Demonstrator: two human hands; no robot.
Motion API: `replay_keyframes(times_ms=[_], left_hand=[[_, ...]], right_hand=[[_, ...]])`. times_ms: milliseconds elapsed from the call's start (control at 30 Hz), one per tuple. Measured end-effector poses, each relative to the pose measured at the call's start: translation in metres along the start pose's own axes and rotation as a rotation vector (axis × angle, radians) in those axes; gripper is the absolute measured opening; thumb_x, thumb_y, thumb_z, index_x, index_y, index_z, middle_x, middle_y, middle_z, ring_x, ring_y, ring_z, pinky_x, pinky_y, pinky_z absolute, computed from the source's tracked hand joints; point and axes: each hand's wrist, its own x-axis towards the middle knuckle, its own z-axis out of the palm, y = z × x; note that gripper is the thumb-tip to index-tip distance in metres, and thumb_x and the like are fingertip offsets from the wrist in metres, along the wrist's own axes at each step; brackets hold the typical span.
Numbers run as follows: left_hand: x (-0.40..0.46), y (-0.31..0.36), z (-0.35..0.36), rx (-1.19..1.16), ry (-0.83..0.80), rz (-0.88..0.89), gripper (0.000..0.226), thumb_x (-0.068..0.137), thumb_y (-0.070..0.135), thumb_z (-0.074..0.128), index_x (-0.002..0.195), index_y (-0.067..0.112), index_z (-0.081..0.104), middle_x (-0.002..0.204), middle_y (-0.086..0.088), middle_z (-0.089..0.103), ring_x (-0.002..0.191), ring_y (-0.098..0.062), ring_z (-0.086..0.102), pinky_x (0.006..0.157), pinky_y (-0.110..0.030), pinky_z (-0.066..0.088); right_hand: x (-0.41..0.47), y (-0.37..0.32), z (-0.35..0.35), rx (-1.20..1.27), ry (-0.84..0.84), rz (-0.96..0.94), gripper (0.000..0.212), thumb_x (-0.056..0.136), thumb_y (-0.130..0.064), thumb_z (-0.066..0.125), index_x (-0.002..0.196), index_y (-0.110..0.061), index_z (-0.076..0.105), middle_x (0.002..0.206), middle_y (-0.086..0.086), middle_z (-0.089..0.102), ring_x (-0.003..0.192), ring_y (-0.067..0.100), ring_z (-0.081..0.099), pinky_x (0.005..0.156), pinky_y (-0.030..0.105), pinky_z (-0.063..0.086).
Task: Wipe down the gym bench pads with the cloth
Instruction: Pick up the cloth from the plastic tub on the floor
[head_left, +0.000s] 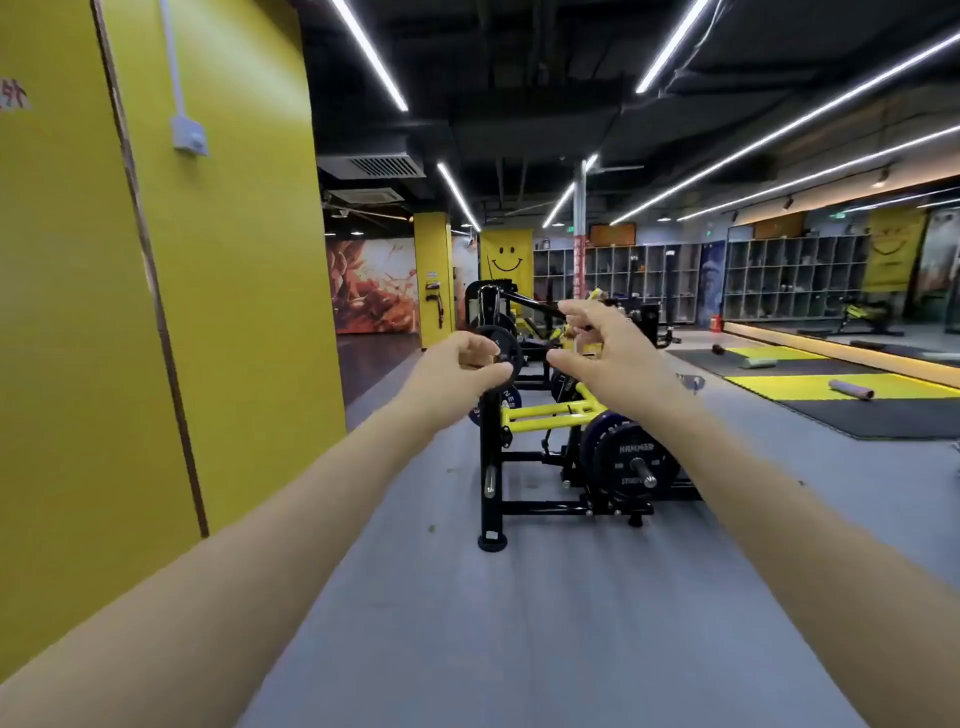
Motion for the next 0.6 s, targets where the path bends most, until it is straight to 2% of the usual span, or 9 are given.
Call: replay_keyframes(times_ms=[133, 233, 267, 367, 500, 600], left_hand=[[-0.007, -0.013, 0.037, 0.069, -0.124, 0.032, 0.036, 0.086, 0.026, 0.064, 0.120, 0.018, 0.055, 0.122, 0.001, 0.056, 0.110, -0.016, 0.054, 0.091, -0.028, 0.042], [-0.027, -0.019, 0.074, 0.097, -0.258, 0.082, 0.036, 0.087, 0.025, 0.062, 0.121, 0.017, 0.053, 0.121, 0.000, 0.056, 0.105, -0.016, 0.052, 0.087, -0.028, 0.043], [-0.038, -0.021, 0.087, 0.091, -0.305, 0.111, 0.036, 0.087, 0.024, 0.062, 0.121, 0.016, 0.053, 0.121, 0.000, 0.056, 0.105, -0.016, 0.052, 0.086, -0.027, 0.042], [-0.079, -0.030, 0.132, 0.089, -0.449, 0.161, 0.037, 0.087, 0.021, 0.063, 0.122, 0.013, 0.054, 0.124, -0.002, 0.056, 0.113, -0.018, 0.053, 0.090, -0.027, 0.041], [-0.152, -0.027, 0.193, 0.121, -0.667, 0.233, 0.040, 0.086, 0.021, 0.064, 0.123, 0.011, 0.053, 0.128, -0.005, 0.054, 0.115, -0.021, 0.053, 0.092, -0.028, 0.040], [-0.212, -0.004, 0.234, 0.111, -0.809, 0.288, 0.040, 0.088, 0.021, 0.061, 0.126, 0.012, 0.050, 0.131, -0.003, 0.051, 0.118, -0.020, 0.050, 0.094, -0.028, 0.038]], right_hand=[[-0.039, 0.020, 0.001, -0.213, 0.009, 0.102, 0.058, 0.088, -0.022, 0.063, 0.140, -0.015, 0.039, 0.141, 0.006, 0.041, 0.131, 0.022, 0.038, 0.108, 0.033, 0.031], [-0.088, 0.037, -0.007, -0.301, 0.028, 0.251, 0.057, 0.088, -0.019, 0.064, 0.140, -0.015, 0.040, 0.139, 0.007, 0.043, 0.124, 0.022, 0.046, 0.094, 0.022, 0.035], [-0.109, 0.040, -0.011, -0.330, 0.046, 0.298, 0.056, 0.087, -0.017, 0.064, 0.139, -0.014, 0.041, 0.138, 0.007, 0.045, 0.123, 0.022, 0.047, 0.095, 0.022, 0.035], [-0.179, 0.058, -0.024, -0.427, 0.070, 0.464, 0.057, 0.086, -0.018, 0.063, 0.138, -0.012, 0.041, 0.138, 0.011, 0.044, 0.128, 0.027, 0.041, 0.106, 0.034, 0.033], [-0.287, 0.066, -0.052, -0.504, 0.064, 0.706, 0.058, 0.092, -0.023, 0.058, 0.143, -0.016, 0.032, 0.146, 0.008, 0.034, 0.135, 0.025, 0.031, 0.109, 0.040, 0.031], [-0.369, 0.064, -0.079, -0.592, 0.115, 0.852, 0.057, 0.092, -0.027, 0.057, 0.143, -0.018, 0.032, 0.143, 0.009, 0.036, 0.133, 0.029, 0.031, 0.107, 0.044, 0.034]])
